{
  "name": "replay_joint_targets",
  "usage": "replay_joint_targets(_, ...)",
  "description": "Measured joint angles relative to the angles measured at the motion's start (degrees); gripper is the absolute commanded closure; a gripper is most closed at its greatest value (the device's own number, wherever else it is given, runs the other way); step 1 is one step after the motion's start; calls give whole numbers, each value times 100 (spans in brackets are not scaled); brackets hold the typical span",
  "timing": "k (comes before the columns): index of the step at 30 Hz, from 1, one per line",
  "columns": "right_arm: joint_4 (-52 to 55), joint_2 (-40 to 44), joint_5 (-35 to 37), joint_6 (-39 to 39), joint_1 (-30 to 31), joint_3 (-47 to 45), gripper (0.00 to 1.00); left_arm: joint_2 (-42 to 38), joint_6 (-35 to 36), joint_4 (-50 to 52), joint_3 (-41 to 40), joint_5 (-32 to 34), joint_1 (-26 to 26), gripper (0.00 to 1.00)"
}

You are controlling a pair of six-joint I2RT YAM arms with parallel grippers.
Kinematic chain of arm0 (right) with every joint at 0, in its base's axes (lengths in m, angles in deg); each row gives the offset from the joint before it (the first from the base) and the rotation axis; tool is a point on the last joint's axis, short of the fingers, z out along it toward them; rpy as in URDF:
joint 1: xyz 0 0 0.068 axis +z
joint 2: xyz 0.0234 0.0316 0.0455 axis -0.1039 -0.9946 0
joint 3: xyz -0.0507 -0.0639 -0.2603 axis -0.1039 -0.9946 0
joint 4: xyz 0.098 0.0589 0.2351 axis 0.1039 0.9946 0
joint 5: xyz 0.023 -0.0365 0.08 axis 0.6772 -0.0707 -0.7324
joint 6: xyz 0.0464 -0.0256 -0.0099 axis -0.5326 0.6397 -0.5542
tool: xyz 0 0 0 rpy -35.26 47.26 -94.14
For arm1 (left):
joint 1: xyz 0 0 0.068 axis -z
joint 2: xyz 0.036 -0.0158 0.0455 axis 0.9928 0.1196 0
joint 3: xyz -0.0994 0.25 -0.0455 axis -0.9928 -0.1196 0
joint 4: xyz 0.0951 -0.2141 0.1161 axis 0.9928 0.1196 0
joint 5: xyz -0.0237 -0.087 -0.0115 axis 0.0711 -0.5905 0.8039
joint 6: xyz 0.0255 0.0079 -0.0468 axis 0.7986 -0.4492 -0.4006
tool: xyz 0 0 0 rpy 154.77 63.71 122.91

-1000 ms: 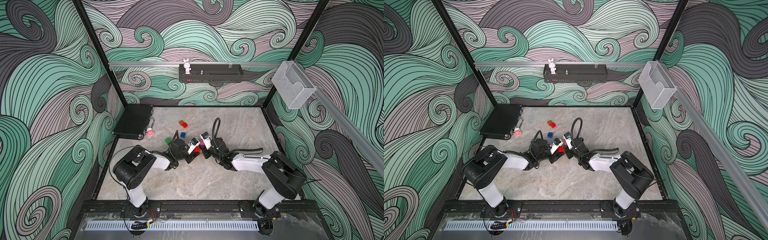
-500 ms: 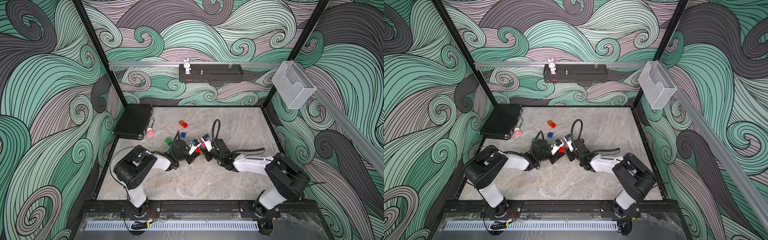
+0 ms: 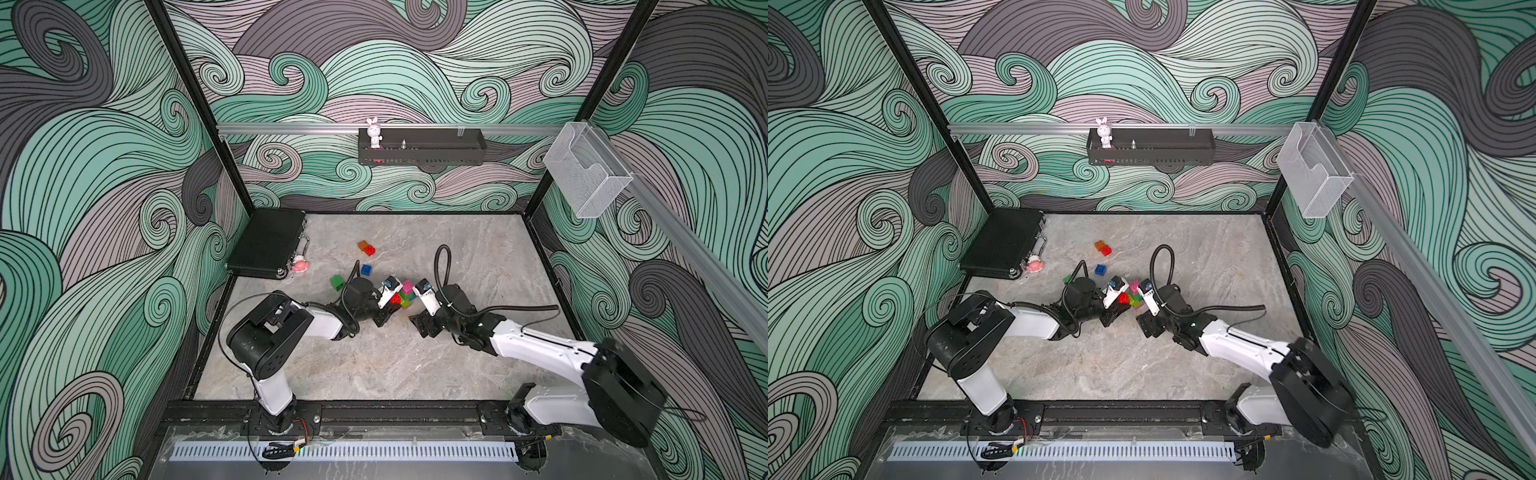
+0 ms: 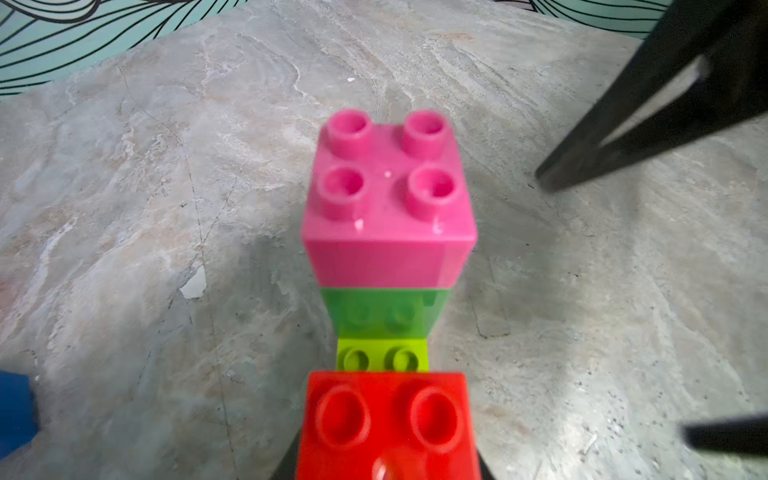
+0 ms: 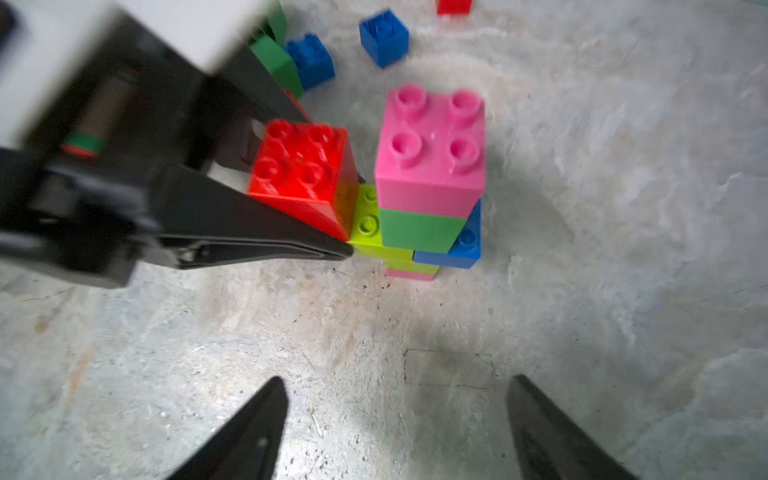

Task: Assemble the number 4 with lego
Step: Place the lego brick at the center of the board.

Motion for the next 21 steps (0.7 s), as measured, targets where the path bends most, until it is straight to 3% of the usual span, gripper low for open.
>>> replay_joint_targets(4, 306, 1191, 96, -313, -330, -111, 1, -197, -144, 697, 271, 20, 0, 100)
replay_joint_targets(8, 820, 2072, 509, -1019, -1279, -118, 1, -319, -380, 1733, 975, 57, 0, 100)
replay_joint_targets(14, 1563, 2310, 588, -1974, -2894, -133, 1, -282, -876, 3412, 2468, 140, 0, 100)
replay_joint_targets(21, 1604, 2258, 240, -2507, -3469, -304, 1, 688, -1788, 5294, 4570, -92, -63, 100)
